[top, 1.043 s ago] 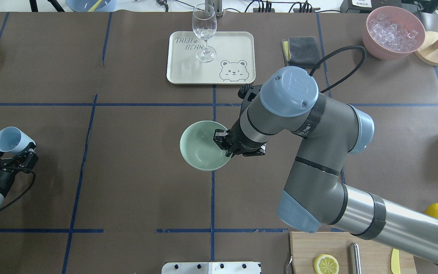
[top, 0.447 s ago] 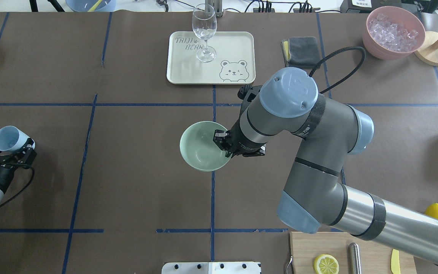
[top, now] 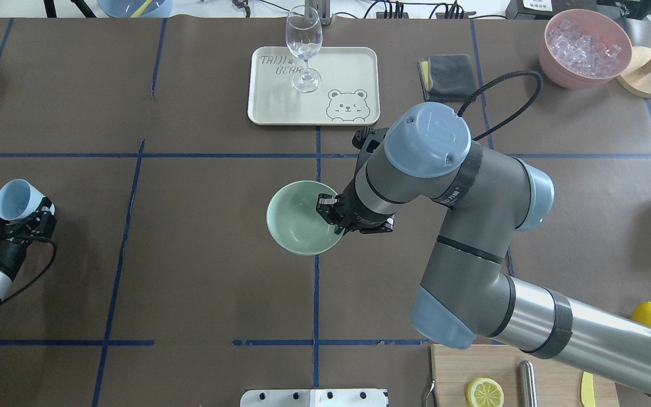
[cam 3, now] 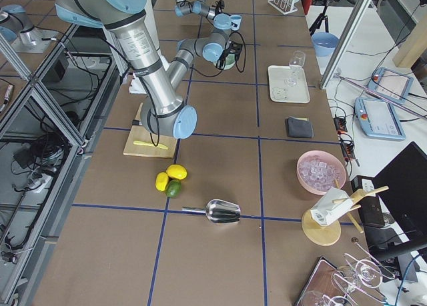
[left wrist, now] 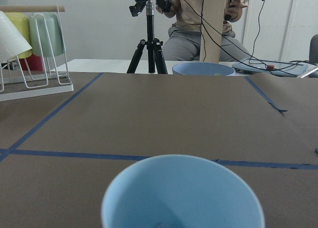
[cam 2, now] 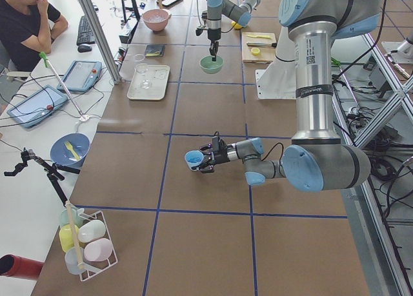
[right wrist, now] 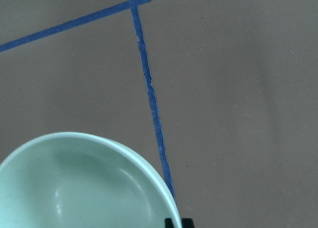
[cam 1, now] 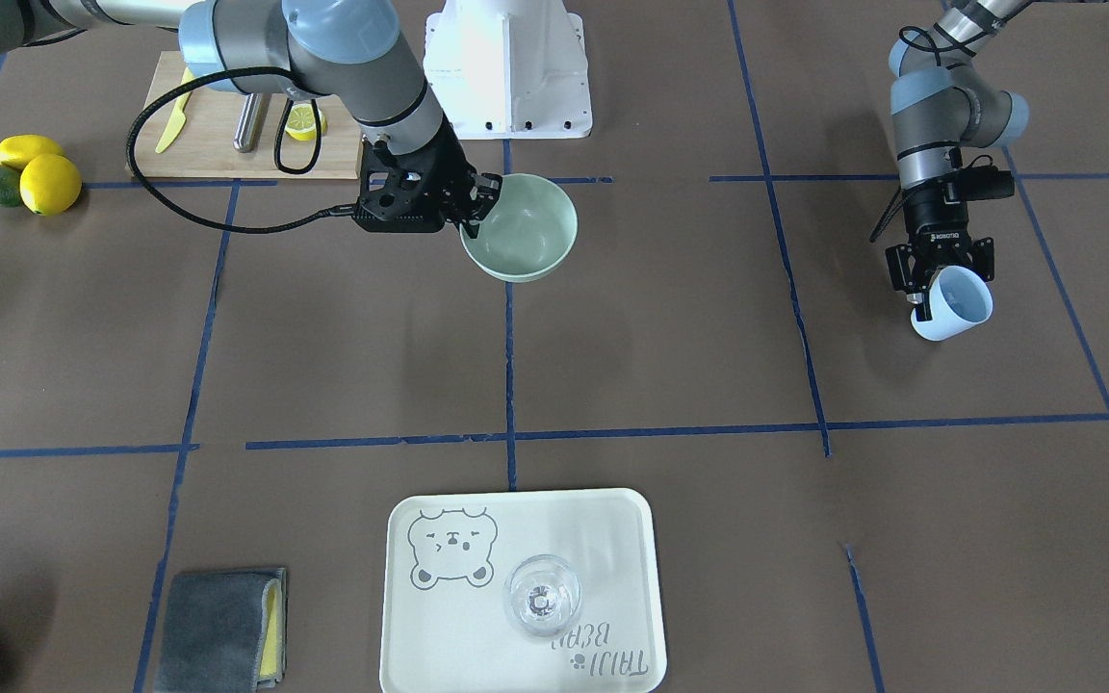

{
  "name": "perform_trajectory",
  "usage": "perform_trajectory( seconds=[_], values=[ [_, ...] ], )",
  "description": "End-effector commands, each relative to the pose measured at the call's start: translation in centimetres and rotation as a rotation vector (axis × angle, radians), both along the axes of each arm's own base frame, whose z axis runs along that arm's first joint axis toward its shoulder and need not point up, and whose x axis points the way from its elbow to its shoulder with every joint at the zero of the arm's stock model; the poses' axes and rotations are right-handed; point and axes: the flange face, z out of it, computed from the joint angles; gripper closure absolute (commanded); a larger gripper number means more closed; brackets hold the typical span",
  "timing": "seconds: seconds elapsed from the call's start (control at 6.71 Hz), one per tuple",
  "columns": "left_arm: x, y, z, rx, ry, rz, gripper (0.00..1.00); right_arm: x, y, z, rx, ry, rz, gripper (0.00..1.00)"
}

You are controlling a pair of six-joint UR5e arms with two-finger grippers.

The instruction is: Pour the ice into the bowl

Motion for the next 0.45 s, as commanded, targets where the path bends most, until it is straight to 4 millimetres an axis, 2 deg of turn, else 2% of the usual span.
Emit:
perform_trajectory(
  seconds=[0.0, 0.15, 0.3],
  values=[
    [-2.2, -3.5, -6.8, 0.152, -0.074, 0.043, 1.00, -1.6, 1.3, -0.2, 0.016, 0.009, -0.007, 1.00],
    [-2.7, -3.7, -8.5, 0.177, -0.076, 0.040, 1.00, -3.6, 1.4, -1.2, 0.032, 0.016, -0.002, 1.00],
    [-2.7, -3.7, -8.6, 0.179, -0.077, 0.039, 1.00, -7.0, 0.6, -2.2, 0.030, 0.041, -0.005, 1.00]
  ],
)
